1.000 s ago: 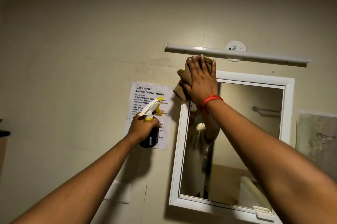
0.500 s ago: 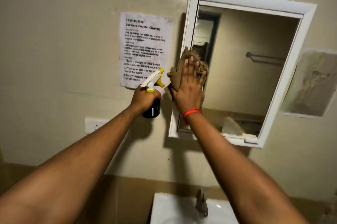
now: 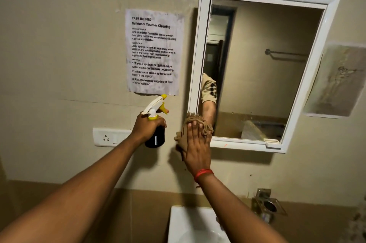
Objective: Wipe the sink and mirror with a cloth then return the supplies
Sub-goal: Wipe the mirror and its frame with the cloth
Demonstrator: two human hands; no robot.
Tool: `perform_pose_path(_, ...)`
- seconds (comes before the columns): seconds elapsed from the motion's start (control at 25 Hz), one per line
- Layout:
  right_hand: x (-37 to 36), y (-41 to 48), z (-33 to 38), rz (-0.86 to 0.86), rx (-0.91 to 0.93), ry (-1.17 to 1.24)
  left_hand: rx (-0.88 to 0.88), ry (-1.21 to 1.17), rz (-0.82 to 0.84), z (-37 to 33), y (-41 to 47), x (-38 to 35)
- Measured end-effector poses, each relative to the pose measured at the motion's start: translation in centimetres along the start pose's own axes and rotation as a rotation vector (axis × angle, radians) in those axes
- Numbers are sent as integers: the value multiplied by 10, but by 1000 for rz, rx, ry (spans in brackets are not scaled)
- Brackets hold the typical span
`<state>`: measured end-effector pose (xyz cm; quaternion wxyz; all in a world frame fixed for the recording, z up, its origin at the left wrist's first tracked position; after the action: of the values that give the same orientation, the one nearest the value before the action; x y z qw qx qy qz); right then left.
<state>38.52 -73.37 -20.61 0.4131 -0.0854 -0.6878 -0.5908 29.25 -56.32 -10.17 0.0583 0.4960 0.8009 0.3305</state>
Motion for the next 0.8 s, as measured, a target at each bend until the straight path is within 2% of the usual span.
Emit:
perform_pose_path(0.28,143,179,-5,-260,139,-95,-68,-32,-12,-30,37,18)
perform_pose_path(0.48,249,292,6,-379,22,-122,-78,-42,0,-30,47,20)
perform_pose_path(0.64,256,304,17,-421,-56,-72,-53,-47,-10,-20,48,23)
perform_pose_path(0.8,218,265,19,-400,-55,-10,-54,-44,4,-12,39,22)
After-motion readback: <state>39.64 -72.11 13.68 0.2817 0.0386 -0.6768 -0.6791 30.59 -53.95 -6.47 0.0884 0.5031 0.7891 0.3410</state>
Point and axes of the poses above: each hand's wrist, its own y-axis towards the middle knuckle, its own x-axis out of the back of the hand, z = x × y, the point moved 4 cm from there along y, towards the middle knuckle, and after that the axes turned 9 degrees about -x, right-handed, at the moved point
